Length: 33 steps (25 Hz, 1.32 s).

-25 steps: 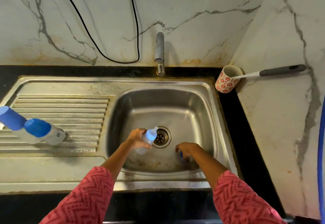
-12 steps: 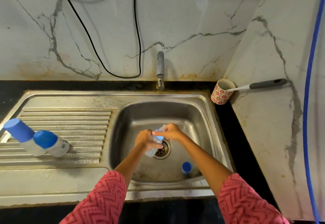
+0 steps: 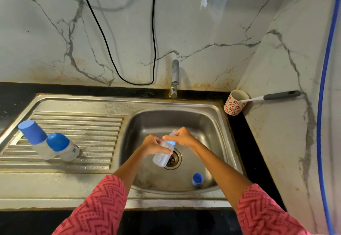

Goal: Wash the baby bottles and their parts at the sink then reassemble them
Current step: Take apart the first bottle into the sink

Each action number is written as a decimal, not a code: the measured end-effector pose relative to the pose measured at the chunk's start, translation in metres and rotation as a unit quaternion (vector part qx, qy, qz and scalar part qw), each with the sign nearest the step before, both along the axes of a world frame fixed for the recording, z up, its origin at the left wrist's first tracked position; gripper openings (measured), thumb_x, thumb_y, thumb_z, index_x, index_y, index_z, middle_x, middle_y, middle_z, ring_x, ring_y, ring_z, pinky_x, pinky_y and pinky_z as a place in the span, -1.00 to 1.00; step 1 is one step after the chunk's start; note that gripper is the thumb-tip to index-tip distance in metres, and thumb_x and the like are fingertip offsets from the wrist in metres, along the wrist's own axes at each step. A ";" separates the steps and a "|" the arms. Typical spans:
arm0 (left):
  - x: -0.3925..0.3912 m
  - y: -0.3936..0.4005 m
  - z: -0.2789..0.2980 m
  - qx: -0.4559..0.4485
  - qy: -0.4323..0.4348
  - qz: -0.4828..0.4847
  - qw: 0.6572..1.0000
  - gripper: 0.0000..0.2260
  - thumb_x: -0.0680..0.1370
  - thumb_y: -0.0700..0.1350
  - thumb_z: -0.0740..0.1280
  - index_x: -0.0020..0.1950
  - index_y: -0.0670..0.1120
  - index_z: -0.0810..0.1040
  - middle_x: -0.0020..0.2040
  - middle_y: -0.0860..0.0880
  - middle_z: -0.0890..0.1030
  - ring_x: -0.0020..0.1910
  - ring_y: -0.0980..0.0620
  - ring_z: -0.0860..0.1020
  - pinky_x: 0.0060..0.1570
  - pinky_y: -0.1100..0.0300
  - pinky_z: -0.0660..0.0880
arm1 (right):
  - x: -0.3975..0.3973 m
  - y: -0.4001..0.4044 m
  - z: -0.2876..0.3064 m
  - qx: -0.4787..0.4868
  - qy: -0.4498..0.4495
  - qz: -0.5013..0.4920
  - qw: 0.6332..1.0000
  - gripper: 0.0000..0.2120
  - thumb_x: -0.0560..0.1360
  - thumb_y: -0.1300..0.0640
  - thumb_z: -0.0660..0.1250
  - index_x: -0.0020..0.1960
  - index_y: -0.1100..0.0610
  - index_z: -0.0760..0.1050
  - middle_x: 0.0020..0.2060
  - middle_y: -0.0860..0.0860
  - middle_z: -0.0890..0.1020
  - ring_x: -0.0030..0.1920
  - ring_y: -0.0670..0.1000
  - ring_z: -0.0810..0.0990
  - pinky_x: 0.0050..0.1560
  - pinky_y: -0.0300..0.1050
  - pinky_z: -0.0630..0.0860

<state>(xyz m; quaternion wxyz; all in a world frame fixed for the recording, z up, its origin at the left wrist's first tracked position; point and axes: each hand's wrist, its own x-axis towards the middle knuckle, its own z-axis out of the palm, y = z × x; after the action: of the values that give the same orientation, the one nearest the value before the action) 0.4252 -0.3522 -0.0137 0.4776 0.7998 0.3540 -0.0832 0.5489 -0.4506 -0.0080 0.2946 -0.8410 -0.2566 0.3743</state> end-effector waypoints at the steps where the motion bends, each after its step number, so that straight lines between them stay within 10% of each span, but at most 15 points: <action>1: 0.000 0.000 0.001 -0.015 -0.011 0.011 1.000 -0.66 0.19 -0.02 0.61 -0.12 -0.06 0.63 -0.08 -0.02 0.65 -0.10 0.04 0.60 -0.08 0.15 0.56 | -0.001 0.001 0.003 0.006 0.000 -0.010 1.000 -0.57 0.34 -0.15 0.48 -0.41 0.13 0.39 -0.42 0.07 0.48 -0.36 -0.01 0.47 -0.34 -0.23 0.39; 10: 0.023 -0.046 0.015 0.195 0.054 0.040 0.978 -0.52 0.27 0.17 0.49 0.07 -0.06 0.54 0.01 -0.01 0.62 0.03 0.00 0.58 -0.11 0.19 0.50 | -0.017 0.011 0.018 -0.049 -0.145 -0.144 0.978 -0.58 0.53 -0.11 0.27 0.10 0.25 0.51 0.02 0.16 0.59 0.10 0.13 0.57 0.03 -0.07 0.46; 23: 0.006 0.000 0.013 -0.256 -0.028 -0.058 0.965 -0.52 0.28 0.01 0.53 0.12 -0.11 0.52 0.04 -0.09 0.62 0.05 0.00 0.60 0.13 0.08 0.54 | -0.009 0.013 0.024 0.018 -0.069 -0.072 0.995 -0.64 0.38 -0.10 0.39 -0.17 0.23 0.57 -0.32 0.05 0.57 -0.27 0.00 0.57 -0.32 -0.17 0.46; 28: 0.030 -0.028 0.021 0.214 0.085 -0.021 0.973 -0.58 0.35 0.11 0.44 0.09 -0.08 0.51 -0.01 -0.03 0.63 -0.01 0.00 0.60 -0.09 0.20 0.49 | -0.015 0.015 0.013 0.097 0.133 -0.181 0.970 -0.64 0.47 -0.03 0.38 0.05 0.27 0.52 -0.08 0.14 0.60 -0.16 0.06 0.54 -0.12 -0.07 0.52; 33: 0.036 -0.039 0.026 0.137 0.052 -0.017 0.989 -0.62 0.41 0.08 0.41 0.13 -0.11 0.53 0.09 -0.08 0.62 0.11 -0.04 0.58 0.11 0.14 0.50 | -0.018 0.012 0.023 0.091 0.160 -0.224 0.957 -0.85 0.41 0.18 0.39 -0.16 0.17 0.42 0.10 0.25 0.58 -0.17 0.08 0.54 -0.24 -0.11 0.51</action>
<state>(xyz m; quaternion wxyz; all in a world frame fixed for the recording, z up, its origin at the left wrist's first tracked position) 0.4612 -0.3914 0.0126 0.3426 0.8582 0.3729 -0.0835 0.5307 -0.4384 0.0154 0.4838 -0.7753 -0.0441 0.4037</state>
